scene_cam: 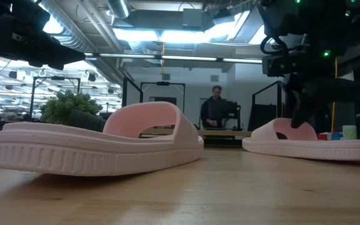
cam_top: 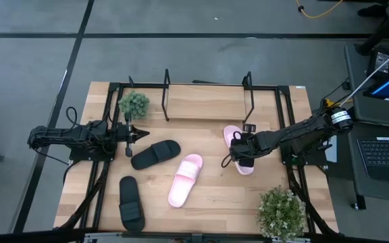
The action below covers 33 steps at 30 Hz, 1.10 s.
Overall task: Pick and place slides into the shelf
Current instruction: Put the right pink slides on the shelf
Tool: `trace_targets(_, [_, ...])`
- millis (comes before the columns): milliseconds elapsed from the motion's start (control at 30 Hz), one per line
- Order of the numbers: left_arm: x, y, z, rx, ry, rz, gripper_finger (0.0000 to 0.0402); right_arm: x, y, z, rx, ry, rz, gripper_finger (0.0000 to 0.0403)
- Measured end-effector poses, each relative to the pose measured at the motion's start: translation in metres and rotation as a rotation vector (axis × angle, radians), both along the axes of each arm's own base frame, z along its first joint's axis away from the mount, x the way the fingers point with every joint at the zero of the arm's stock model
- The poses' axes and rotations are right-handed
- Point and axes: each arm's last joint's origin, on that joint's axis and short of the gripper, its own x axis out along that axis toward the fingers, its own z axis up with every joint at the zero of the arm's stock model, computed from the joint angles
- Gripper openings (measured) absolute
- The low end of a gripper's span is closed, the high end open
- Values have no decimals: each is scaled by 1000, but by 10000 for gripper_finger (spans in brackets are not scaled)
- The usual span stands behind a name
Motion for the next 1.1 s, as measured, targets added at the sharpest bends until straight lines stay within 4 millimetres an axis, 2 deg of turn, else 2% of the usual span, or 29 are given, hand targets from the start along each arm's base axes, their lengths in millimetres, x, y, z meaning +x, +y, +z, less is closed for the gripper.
trace_targets(367, [0,0,0,0,0,0,0,2,0,0,-5,1,37,148])
trace_targets(1100, [0,0,0,0,0,0,0,2,0,1,-36,-3,37,14])
